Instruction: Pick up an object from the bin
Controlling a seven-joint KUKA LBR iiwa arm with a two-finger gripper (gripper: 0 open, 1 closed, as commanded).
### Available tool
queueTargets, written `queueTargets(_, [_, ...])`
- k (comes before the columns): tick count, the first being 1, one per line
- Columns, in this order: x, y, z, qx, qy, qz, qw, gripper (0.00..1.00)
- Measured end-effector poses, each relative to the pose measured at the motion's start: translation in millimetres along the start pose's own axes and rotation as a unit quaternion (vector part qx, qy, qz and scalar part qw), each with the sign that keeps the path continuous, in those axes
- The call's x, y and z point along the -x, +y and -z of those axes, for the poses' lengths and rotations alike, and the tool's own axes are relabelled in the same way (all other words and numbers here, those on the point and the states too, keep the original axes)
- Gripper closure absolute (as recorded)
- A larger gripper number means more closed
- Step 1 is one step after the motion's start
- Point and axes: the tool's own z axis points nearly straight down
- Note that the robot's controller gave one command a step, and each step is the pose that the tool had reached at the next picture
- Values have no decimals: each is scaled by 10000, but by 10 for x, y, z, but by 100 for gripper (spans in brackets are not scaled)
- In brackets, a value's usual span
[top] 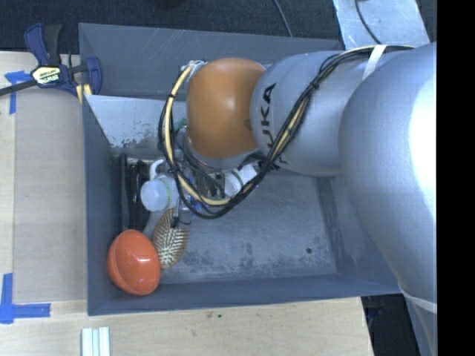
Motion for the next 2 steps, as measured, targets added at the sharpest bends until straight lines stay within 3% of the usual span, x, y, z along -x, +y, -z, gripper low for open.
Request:
queueTargets(1, [9, -11, 39, 2, -18, -20, 10000, 0])
queueTargets(2, [79, -329, -575, 11, -36, 2266, 9740, 0])
